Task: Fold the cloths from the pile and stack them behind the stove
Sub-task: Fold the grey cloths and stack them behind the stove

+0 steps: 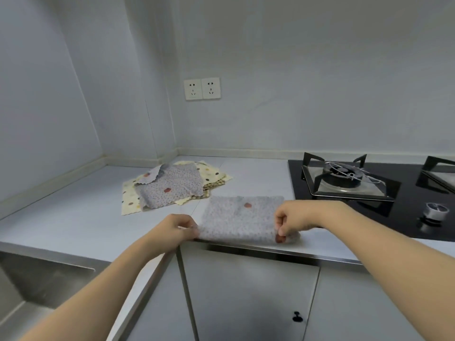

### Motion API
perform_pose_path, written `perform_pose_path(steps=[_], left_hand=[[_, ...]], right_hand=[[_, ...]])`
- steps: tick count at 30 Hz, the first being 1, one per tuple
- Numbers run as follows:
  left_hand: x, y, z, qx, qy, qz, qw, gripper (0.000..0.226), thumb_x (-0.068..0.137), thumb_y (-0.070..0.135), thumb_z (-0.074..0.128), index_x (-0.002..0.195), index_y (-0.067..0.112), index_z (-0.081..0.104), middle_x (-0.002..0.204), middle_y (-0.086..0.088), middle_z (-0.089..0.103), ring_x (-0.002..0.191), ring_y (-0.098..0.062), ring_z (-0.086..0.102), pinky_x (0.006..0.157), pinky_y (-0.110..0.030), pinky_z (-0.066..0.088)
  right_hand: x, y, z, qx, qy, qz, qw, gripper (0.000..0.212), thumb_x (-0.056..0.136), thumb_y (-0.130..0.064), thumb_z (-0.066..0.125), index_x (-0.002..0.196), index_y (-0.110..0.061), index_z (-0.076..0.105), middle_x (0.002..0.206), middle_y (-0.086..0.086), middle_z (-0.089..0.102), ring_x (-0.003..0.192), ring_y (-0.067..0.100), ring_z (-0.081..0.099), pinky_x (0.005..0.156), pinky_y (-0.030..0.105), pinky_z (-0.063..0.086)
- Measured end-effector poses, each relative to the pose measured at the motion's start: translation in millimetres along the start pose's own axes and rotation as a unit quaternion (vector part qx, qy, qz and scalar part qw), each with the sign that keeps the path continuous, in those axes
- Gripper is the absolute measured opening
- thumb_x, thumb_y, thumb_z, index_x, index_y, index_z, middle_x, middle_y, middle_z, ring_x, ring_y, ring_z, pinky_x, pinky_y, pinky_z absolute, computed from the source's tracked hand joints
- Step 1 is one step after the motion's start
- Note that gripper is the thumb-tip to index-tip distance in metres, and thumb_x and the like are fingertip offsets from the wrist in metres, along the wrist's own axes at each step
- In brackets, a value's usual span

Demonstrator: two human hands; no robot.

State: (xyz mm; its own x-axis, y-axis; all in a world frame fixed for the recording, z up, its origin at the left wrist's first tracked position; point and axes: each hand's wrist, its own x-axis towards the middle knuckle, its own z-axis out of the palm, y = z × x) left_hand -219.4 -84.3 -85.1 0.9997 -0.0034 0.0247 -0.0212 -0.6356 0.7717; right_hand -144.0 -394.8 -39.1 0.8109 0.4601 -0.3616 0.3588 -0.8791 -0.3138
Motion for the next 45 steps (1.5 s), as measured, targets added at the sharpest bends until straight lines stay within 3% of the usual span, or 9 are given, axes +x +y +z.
perform_pose_path(steps=[4,12,20,25,28,31,37,41,45], left_hand=[[16.3,9.0,-2.2,-0.064,0.009,-0.022,0.998,0.015,0.09,0.014,0.066,0.078,0.006,0.062,0.067,0.006,0.064,0.068,-0.006,0.059,0.069,-0.018,0.045],[111.6,10.5,21.0,-0.045,0.113,-0.048,0.991,0.024,0.093,0.021,0.06,0.075,0.013,0.047,0.068,-0.009,0.043,0.06,-0.017,0.041,0.058,-0.028,0.034],[162.7,-7.5,52.1,0.204,0.182,-0.032,0.961,0.021,0.101,0.034,0.041,0.094,0.018,0.053,0.081,-0.004,0.063,0.076,-0.028,0.058,0.063,-0.035,0.047],[167.2,-12.2,64.8,0.294,0.217,-0.022,0.931,0.024,0.103,0.032,0.034,0.105,0.013,0.048,0.088,-0.009,0.065,0.082,-0.032,0.063,0.056,-0.033,0.035],[173.1,-9.6,65.6,0.308,0.185,-0.041,0.932,0.023,0.101,0.031,0.036,0.11,0.013,0.047,0.099,-0.009,0.066,0.09,-0.031,0.062,0.061,-0.033,0.038],[178.0,-2.9,64.3,0.313,0.131,-0.05,0.939,0.028,0.099,0.037,0.038,0.115,0.017,0.048,0.11,-0.004,0.06,0.098,-0.028,0.059,0.067,-0.033,0.038],[180.2,5.6,60.5,0.261,0.111,-0.015,0.959,0.013,0.096,0.025,0.044,0.088,0.015,0.046,0.093,-0.004,0.053,0.089,-0.028,0.055,0.069,-0.035,0.043],[174.6,17.1,61.9,0.352,0.003,0.012,0.936,0.025,0.099,0.023,0.037,0.12,0.014,0.044,0.116,-0.008,0.057,0.107,-0.032,0.053,0.085,-0.04,0.043],[169.5,26.2,56.1,0.375,-0.067,-0.019,0.924,0.027,0.093,0.009,0.037,0.119,0.01,0.045,0.12,-0.01,0.048,0.104,-0.027,0.048,0.082,-0.035,0.041]], right_hand=[[10.9,6.5,-19.0,0.047,0.002,0.045,0.998,0.003,0.092,-0.014,0.061,0.089,-0.016,0.062,0.091,0.0,0.063,0.074,0.01,0.056,0.062,0.021,0.049],[70.6,25.0,-39.1,0.04,0.152,0.062,0.986,0.005,0.091,-0.015,0.059,0.089,-0.019,0.062,0.093,-0.001,0.063,0.081,0.013,0.056,0.061,0.021,0.043],[132.8,44.1,-28.6,0.001,0.176,0.089,0.98,0.01,0.09,-0.012,0.056,0.082,-0.011,0.062,0.103,0.007,0.065,0.095,0.023,0.062,0.078,0.032,0.05],[147.8,58.5,-24.7,-0.004,0.183,0.101,0.978,0.021,0.091,-0.009,0.057,0.071,-0.014,0.052,0.101,0.01,0.064,0.098,0.023,0.064,0.078,0.032,0.049],[147.2,63.6,-26.2,0.001,0.168,0.094,0.981,0.001,0.093,-0.015,0.056,0.093,-0.015,0.057,0.106,0.003,0.058,0.093,0.018,0.059,0.072,0.028,0.047],[149.4,67.0,-28.5,-0.012,0.133,0.099,0.986,0.016,0.094,-0.017,0.054,0.107,-0.009,0.059,0.105,0.003,0.057,0.074,0.015,0.05,0.058,0.022,0.04],[140.3,62.9,-32.0,-0.009,0.099,0.077,0.992,0.011,0.095,-0.02,0.051,0.097,-0.012,0.058,0.107,0.003,0.055,0.097,0.021,0.054,0.067,0.023,0.04],[128.0,64.1,-29.3,0.018,0.096,0.063,0.993,0.004,0.094,-0.022,0.056,0.097,-0.021,0.053,0.102,-0.005,0.056,0.088,0.012,0.05,0.06,0.018,0.035],[113.9,59.5,-29.7,-0.016,0.077,0.079,0.994,0.034,0.09,-0.033,0.065,0.115,-0.012,0.06,0.117,0.002,0.059,0.104,0.02,0.055,0.078,0.025,0.042]])
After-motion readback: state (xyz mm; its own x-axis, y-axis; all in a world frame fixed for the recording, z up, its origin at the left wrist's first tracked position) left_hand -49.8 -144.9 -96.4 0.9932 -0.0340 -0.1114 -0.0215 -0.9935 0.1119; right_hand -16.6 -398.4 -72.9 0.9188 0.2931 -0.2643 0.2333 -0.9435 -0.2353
